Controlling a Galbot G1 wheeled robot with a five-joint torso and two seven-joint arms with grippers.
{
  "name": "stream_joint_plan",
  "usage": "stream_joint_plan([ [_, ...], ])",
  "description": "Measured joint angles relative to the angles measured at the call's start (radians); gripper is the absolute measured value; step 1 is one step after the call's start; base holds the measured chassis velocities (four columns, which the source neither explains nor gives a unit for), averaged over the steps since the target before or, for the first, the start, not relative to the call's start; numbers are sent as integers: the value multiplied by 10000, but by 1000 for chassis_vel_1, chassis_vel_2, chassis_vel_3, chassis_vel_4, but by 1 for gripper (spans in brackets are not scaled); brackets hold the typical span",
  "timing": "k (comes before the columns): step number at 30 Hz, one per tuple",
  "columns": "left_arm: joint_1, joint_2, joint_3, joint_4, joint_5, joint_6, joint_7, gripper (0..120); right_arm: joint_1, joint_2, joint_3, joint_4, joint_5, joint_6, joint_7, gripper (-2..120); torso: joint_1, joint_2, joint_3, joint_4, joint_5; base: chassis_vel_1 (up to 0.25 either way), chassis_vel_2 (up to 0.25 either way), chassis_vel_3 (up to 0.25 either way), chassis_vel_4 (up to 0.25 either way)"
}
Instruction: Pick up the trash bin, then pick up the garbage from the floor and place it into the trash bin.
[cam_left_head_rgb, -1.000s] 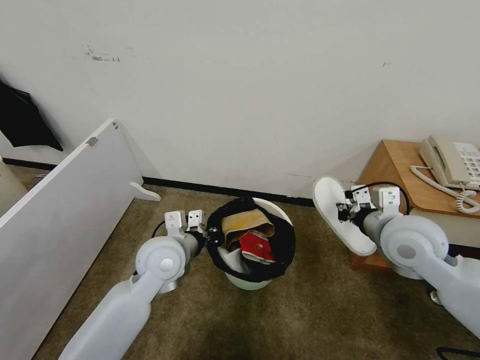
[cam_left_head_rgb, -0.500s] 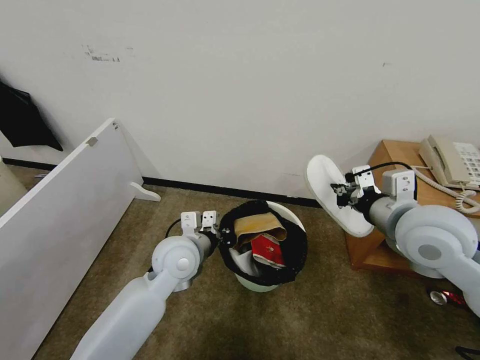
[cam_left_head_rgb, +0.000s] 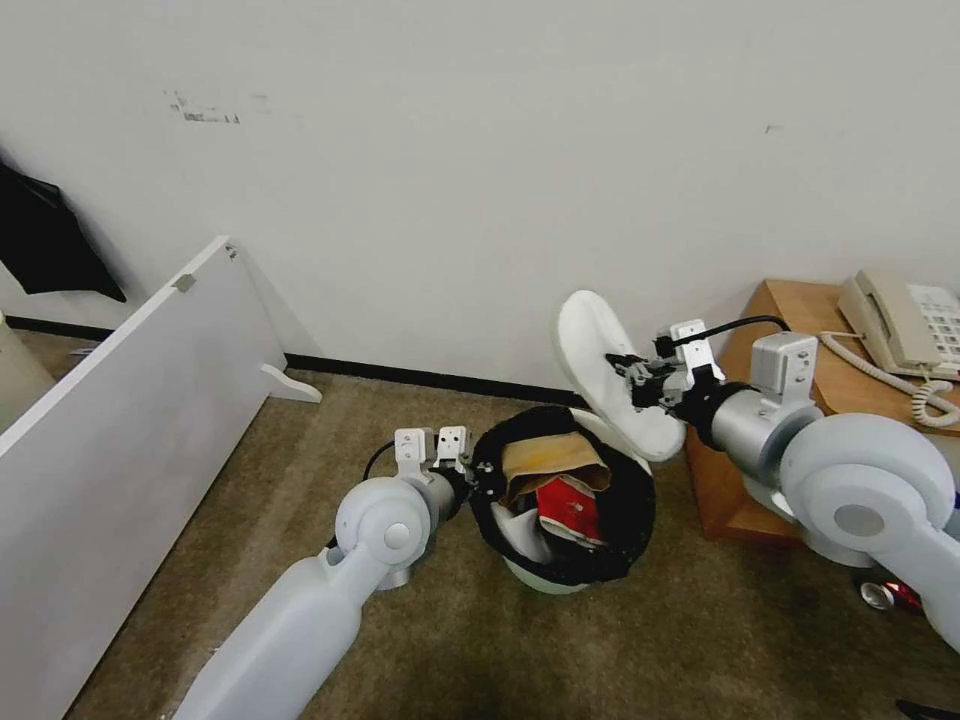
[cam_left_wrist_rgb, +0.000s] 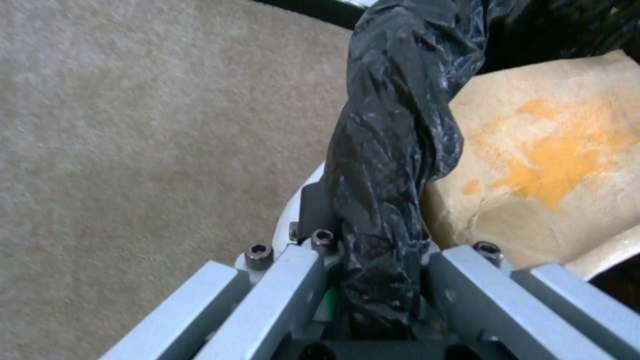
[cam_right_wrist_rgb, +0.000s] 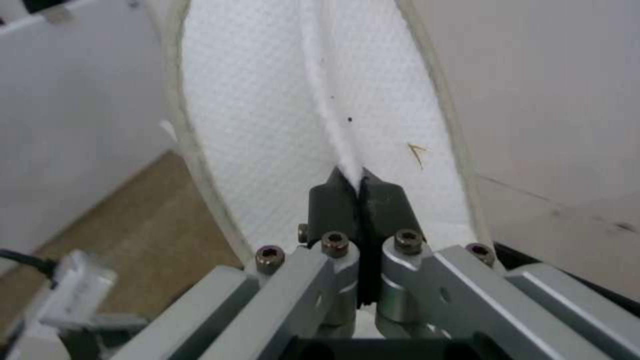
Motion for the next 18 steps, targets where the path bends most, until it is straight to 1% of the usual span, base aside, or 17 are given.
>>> stream_joint_plan([
  [1,22,0,-3,-114,-201,0,-103,1,127,177,-101,-55,-28,23,-115,0,1,0,0,0,0,0,0,0,0],
  [4,44,0,-19,-186,-393,0,-204,1,270,366,-230,-113,-47,53,-193,0,0,0,0,1,-1,0,0,0,0],
  [11,58,-1,-58,-263,-649,0,-341,1,383,553,-361,-173,-106,115,-305,0,0,0,0,1,-1,0,0,0,0],
  [12,53,2,-140,-377,-932,0,-494,1,624,834,-594,-255,-182,244,-452,0,0,-1,0,0,-2,0,0,0,0],
  [16,49,21,-196,-422,-1068,0,-556,1,747,998,-727,-328,-232,311,-529,0,0,0,0,1,-2,0,0,0,0],
  [18,72,48,-244,-473,-1187,0,-610,1,787,1200,-826,-423,-345,406,-660,0,0,-1,0,1,-1,0,0,0,0],
])
